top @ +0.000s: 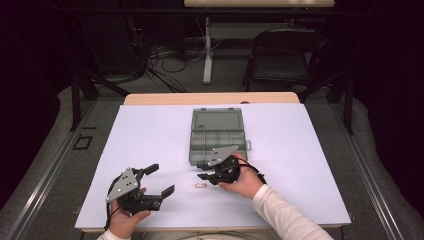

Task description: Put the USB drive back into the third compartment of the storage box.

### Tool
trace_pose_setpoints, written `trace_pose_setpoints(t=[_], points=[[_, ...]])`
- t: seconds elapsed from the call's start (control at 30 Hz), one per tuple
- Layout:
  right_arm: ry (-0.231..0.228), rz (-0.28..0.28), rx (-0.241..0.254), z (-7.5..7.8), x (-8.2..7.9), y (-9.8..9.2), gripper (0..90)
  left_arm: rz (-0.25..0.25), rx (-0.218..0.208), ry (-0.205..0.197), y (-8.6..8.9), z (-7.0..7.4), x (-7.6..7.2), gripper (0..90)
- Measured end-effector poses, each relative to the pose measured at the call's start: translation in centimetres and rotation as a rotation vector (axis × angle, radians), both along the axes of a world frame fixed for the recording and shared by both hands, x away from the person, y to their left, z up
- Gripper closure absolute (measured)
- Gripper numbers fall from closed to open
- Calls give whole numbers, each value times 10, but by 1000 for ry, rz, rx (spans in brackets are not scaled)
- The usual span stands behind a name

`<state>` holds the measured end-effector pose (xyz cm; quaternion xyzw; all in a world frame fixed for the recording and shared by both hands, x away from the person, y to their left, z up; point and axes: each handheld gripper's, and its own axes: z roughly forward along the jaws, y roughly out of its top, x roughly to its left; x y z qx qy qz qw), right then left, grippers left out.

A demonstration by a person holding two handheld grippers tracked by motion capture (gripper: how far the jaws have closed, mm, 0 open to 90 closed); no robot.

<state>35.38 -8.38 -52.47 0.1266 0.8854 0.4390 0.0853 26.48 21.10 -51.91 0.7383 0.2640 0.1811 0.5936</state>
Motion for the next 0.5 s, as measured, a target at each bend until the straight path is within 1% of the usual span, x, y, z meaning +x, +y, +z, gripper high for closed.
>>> trace_pose_setpoints(t=[0.4,0.5], points=[[32,34,-42,-12,0,7,705,-3,7,3,0,0,0,115],[37,39,-41,-14,-1,8,712,-3,7,3,0,0,0,115]])
